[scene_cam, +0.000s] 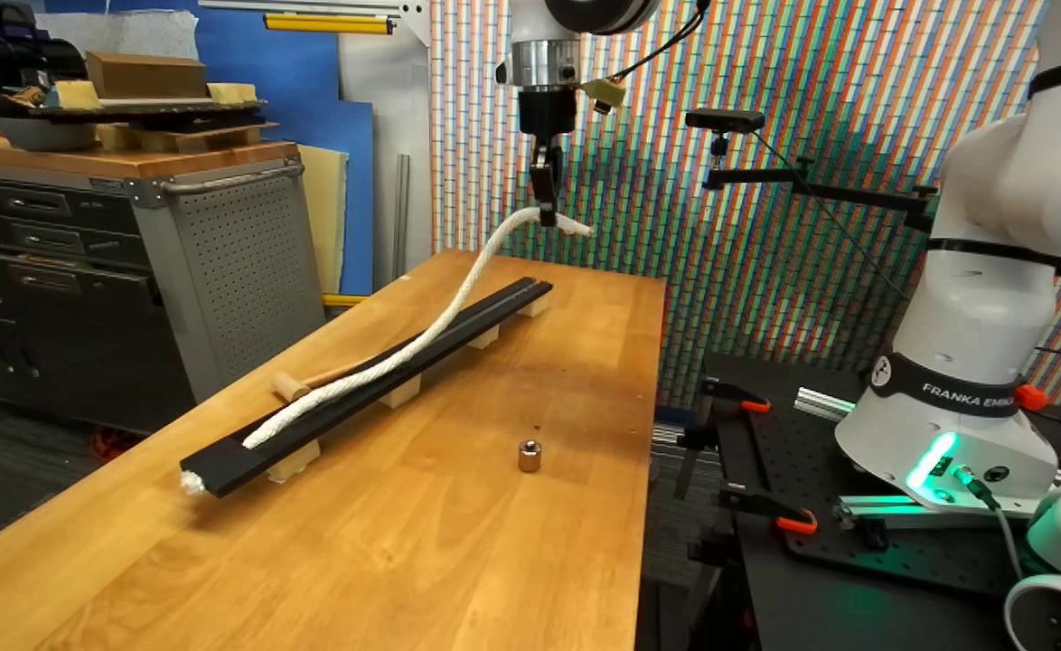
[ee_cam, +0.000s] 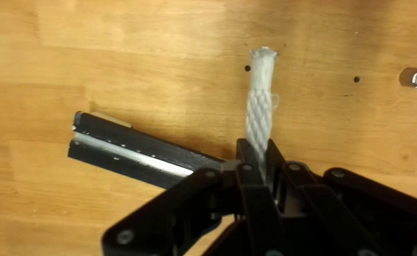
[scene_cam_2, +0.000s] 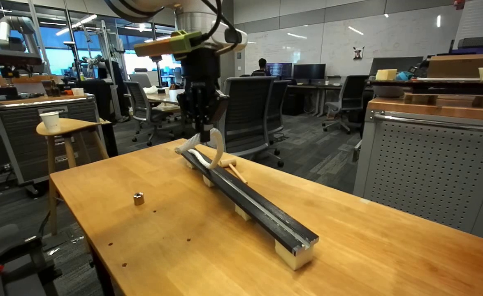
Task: Place the rope along the center of the black object
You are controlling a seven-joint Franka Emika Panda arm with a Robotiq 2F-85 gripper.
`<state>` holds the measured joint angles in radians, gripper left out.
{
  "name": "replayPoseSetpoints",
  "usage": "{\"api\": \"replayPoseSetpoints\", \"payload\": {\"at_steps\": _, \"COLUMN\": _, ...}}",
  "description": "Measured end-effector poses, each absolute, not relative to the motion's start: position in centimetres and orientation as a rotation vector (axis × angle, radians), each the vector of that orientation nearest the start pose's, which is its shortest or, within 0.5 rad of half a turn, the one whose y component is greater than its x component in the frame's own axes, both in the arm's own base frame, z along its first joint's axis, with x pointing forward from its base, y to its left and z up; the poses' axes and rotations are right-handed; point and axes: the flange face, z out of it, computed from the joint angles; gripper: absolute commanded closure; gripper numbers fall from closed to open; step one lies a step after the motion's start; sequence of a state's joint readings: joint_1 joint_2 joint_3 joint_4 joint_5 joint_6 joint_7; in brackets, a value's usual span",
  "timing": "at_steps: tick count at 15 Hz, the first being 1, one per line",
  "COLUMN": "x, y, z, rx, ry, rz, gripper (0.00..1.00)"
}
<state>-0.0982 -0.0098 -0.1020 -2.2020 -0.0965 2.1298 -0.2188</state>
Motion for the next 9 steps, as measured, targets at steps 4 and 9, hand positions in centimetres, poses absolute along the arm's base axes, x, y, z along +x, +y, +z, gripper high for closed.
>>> {"api": "replayPoseSetpoints", "payload": {"at_steps": 4, "x": 51.2, "y": -13.1, "z": 38.4, "rx": -3.253, "ry": -0.157, "rz": 0.104, "gripper": 0.97}}
{"api": "replayPoseSetpoints", "payload": {"at_steps": 9, "x": 51.2, "y": -14.1, "z": 37.3, "rx": -3.182, "ry": -0.403, "rz": 0.242, "gripper": 0.97}}
